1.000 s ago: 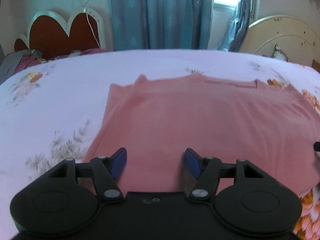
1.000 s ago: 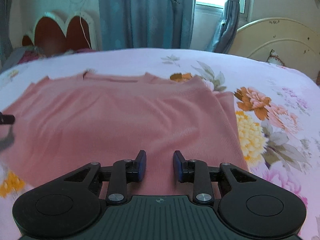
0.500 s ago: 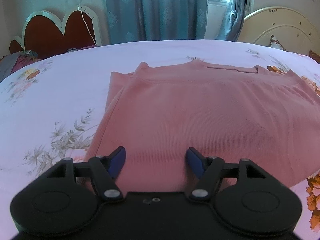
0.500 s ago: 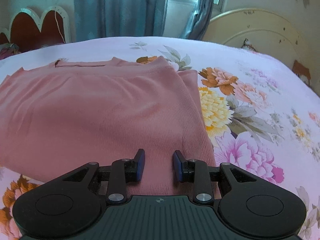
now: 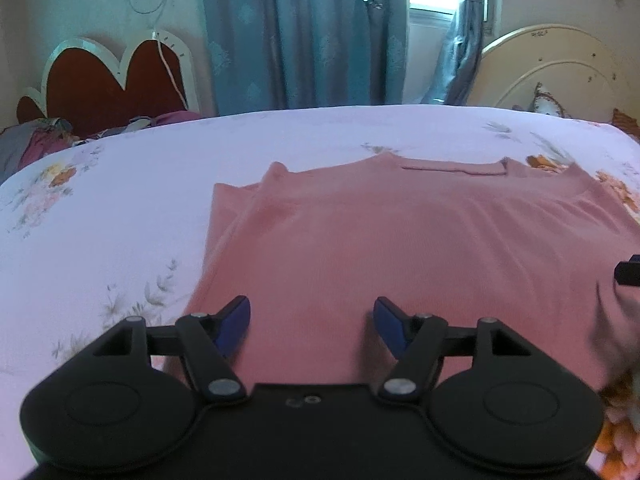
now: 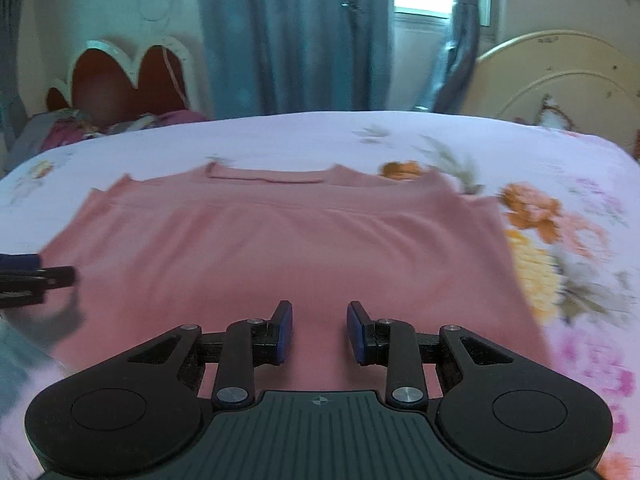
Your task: Fold small clothes
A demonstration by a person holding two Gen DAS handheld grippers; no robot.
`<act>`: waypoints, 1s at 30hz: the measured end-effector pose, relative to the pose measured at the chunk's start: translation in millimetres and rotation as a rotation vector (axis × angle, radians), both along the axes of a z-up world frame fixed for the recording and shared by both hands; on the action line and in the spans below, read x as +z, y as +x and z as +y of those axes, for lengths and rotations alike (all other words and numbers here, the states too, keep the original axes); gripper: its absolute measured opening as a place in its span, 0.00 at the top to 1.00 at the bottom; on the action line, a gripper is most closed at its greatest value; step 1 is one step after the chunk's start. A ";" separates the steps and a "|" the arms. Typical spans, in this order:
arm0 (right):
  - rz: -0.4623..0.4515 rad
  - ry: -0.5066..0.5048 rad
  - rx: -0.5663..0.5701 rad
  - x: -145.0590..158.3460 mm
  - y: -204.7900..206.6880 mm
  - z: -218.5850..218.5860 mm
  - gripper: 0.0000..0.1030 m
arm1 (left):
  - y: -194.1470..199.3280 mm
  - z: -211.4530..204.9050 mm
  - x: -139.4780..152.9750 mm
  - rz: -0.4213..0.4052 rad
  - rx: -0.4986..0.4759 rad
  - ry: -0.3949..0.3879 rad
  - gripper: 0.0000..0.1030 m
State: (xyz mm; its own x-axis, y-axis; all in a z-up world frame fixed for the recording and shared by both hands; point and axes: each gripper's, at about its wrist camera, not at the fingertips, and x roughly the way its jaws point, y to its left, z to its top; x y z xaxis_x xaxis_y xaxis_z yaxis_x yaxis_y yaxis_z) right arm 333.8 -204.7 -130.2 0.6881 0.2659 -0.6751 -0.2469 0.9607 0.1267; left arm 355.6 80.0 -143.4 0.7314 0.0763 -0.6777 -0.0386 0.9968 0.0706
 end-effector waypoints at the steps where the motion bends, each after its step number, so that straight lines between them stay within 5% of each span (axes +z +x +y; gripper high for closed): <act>1: -0.001 0.004 0.010 -1.0 3.2 7.8 0.71 | 3.4 2.3 -1.2 0.001 0.006 0.002 0.35; 5: -0.007 0.018 0.034 -2.1 18.4 33.6 0.71 | 14.9 14.8 -10.2 0.019 0.042 0.031 0.35; 10: -0.016 0.007 0.038 -6.3 41.2 50.9 0.71 | 15.0 29.5 -20.3 0.033 0.060 -0.023 0.30; 23: -0.009 -0.056 0.086 -38.4 49.4 55.3 0.71 | 4.1 20.5 6.5 0.079 0.069 0.004 0.27; 30: -0.013 -0.043 0.104 -30.4 45.4 51.8 0.67 | -18.1 21.7 17.5 0.136 0.068 -0.064 0.21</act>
State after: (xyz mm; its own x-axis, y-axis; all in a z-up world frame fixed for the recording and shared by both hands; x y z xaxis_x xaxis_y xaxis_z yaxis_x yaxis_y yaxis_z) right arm 379.3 -152.9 -160.6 0.6671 0.3074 -0.6786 -0.3470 0.9343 0.0820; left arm 337.5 101.7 -125.9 0.6274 0.0757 -0.7750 -0.1002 0.9948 0.0160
